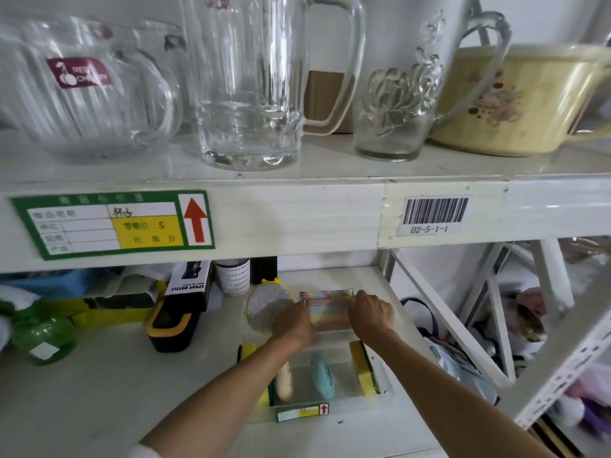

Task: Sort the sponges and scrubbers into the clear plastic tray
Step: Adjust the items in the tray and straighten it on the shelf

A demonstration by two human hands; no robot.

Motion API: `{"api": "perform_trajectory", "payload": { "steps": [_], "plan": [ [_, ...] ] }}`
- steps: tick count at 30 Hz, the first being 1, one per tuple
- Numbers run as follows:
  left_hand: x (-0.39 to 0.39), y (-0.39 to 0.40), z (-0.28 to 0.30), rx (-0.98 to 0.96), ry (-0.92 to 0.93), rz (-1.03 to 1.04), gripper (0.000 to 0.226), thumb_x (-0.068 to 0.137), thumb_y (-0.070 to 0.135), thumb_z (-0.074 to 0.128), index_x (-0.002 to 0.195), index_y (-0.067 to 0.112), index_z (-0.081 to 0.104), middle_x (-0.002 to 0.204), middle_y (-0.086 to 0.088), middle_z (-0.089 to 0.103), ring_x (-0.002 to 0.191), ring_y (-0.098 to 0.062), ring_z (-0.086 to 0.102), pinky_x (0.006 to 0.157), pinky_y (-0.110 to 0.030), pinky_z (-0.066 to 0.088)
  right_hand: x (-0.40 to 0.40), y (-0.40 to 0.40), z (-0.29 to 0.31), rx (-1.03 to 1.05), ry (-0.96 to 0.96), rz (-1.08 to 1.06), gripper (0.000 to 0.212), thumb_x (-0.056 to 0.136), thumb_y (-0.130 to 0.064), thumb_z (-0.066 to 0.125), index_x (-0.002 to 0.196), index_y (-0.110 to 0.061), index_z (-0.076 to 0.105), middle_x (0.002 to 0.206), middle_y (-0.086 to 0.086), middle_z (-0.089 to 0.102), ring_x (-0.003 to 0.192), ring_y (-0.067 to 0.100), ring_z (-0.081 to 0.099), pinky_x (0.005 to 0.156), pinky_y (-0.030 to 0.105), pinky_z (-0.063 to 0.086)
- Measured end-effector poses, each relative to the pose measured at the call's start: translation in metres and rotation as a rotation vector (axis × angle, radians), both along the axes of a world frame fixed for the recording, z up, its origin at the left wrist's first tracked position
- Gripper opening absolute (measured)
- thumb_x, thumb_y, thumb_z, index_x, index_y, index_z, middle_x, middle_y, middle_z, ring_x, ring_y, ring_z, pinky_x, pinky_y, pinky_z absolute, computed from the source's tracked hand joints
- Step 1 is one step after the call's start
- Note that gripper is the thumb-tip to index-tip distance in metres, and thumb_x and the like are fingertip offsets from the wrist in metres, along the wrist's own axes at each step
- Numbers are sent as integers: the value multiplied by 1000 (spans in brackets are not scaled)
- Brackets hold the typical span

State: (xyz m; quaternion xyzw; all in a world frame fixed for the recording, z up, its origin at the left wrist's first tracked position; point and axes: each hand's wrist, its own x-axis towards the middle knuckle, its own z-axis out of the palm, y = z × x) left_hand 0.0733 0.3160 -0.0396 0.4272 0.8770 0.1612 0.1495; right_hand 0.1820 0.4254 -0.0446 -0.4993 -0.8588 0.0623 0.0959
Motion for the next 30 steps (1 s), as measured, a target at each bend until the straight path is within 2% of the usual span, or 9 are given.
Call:
{"api": "perform_trajectory", "payload": {
  "steps": [5, 13, 18, 21, 24, 28, 30],
  "plan": [
    [3, 4, 3, 10, 3, 10, 26, 91, 9, 50, 116, 2, 52, 123, -17, 59, 112, -36, 59, 86, -40, 49, 0, -1, 1, -70, 55, -24, 23, 95, -20, 44, 111, -11, 57, 107, 10, 69, 96, 29, 65, 79, 35, 48],
    [5, 0, 6, -11, 24, -6, 27, 92, 12, 50, 116, 1, 51, 123, -18, 58, 112, -37, 58, 86, -40, 49, 4, -4, 3, -116, 83, -24, 22, 95, -17, 46, 113, -9, 56, 107, 11, 67, 95, 28, 64, 78, 35, 50],
    [1, -5, 12, 58, 90, -14, 20, 92, 12, 46, 107, 2, 53, 111, -17, 64, 100, -35, 62, 71, -37, 44, 11, -2, 7, -103, 188, -48, 23, 92, -13, 46, 112, -9, 57, 105, 13, 69, 92, 31, 64, 74, 36, 50],
    [-7, -12, 18, 187, 116, 22, 28, 93, 17, 45, 118, 5, 52, 113, -13, 65, 102, -31, 62, 74, -37, 46, 21, 0, 11, -85, 286, -87, 27, 93, -11, 46, 118, -8, 56, 113, 15, 67, 99, 32, 63, 79, 37, 50],
    [-27, -22, 19, 425, 81, 103, 31, 92, 17, 47, 122, 12, 56, 113, -7, 69, 105, -27, 63, 82, -36, 49, 34, 5, 9, -139, 316, -126, 28, 96, -15, 44, 120, -6, 54, 121, 15, 62, 106, 32, 61, 81, 35, 46],
    [-59, -42, 8, 694, -188, 319, 29, 90, 13, 54, 118, 10, 59, 113, -9, 69, 103, -27, 65, 89, -37, 50, 49, 6, -6, -293, 227, -111, 27, 99, -20, 35, 115, -7, 53, 118, 13, 62, 102, 27, 61, 86, 35, 51],
    [-76, -54, -3, 718, -284, 441, 27, 89, 14, 54, 114, 6, 61, 114, -14, 68, 104, -30, 64, 90, -39, 50, 53, 3, -11, -288, 76, -50, 28, 102, -19, 35, 123, -6, 48, 116, 15, 62, 105, 28, 62, 89, 35, 51]
  ]
}}
